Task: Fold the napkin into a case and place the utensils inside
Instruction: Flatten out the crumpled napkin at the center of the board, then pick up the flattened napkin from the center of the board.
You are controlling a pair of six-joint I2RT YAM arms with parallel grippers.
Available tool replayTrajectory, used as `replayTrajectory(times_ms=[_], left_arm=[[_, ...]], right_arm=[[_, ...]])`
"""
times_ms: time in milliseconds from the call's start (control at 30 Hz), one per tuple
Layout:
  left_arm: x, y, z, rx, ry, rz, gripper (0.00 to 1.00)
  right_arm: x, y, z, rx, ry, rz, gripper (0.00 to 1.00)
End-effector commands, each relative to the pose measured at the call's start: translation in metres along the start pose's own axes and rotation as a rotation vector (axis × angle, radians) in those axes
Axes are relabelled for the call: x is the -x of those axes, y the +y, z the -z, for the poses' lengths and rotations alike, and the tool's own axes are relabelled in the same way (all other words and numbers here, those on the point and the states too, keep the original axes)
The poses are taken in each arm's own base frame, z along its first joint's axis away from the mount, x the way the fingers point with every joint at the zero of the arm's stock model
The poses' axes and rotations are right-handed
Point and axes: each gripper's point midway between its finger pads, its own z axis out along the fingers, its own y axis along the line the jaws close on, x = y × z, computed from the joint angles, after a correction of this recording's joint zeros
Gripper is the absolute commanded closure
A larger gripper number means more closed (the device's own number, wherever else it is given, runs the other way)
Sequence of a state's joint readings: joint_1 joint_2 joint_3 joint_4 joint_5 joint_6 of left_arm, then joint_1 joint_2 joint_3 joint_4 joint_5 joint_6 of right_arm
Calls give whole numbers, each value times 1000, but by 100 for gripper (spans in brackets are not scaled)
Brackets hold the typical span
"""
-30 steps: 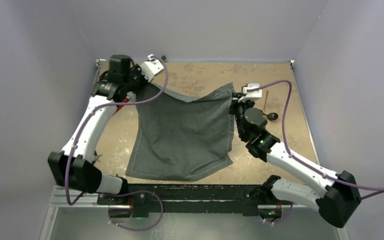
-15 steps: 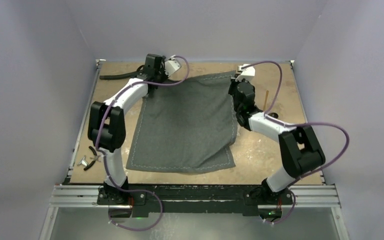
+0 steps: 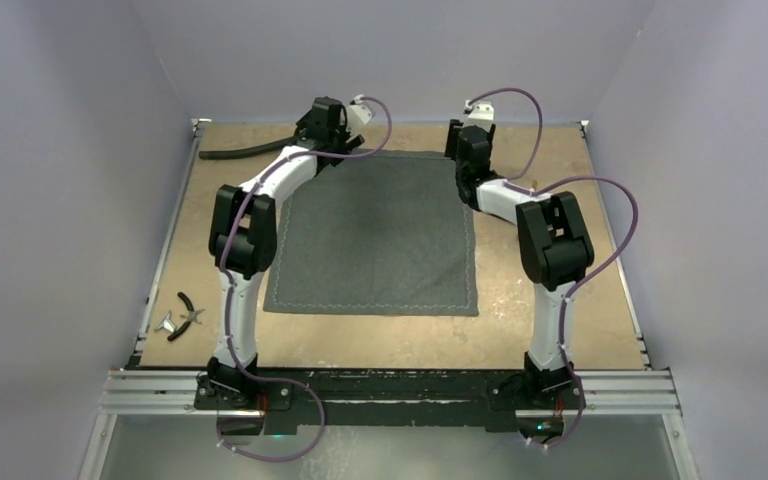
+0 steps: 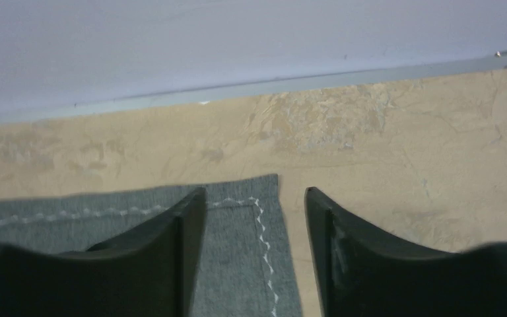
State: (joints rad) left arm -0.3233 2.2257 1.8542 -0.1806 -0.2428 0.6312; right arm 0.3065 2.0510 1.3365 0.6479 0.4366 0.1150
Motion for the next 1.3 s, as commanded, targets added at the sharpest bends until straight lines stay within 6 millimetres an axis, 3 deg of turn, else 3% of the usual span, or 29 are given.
replayTrajectory(times_ms=[0,67,133,200,267,433,600,700,833,933,1133,1267], left_arm=[[33,38,10,121,-66,35,9],[36,45,16,143,-69,25,7],[40,52,25,149,-78,25,6],[45,54,38,124,-89,22,5],[42,41,49,33,-83,5,4],[-1,-21,96,-246,-47,-52,4],[-57,-72,164,-556,0,-165,4],[-87,-82,201,-696,7,-230,3],[-133,-102,239,-868,71,-319,3],[-159,-115,256,-921,92,-377,3],[-205,-141,273,-963,138,-455,2],[-221,-147,272,-931,138,-502,2]], right_arm=[[45,-12,-8,-101,-45,-17,29],[52,-17,-6,-133,-47,-11,21],[70,-22,4,-143,-75,-30,19],[79,-13,19,-98,-78,-49,18],[72,1,38,-45,-34,-58,18],[18,29,109,56,155,-127,18],[-52,6,183,52,404,-227,16],[-57,-19,227,27,466,-228,13],[-63,-34,274,40,567,-227,5],[-78,-39,301,39,660,-227,1],[-95,-22,343,90,868,-326,1],[-126,-42,365,-14,941,-324,3]])
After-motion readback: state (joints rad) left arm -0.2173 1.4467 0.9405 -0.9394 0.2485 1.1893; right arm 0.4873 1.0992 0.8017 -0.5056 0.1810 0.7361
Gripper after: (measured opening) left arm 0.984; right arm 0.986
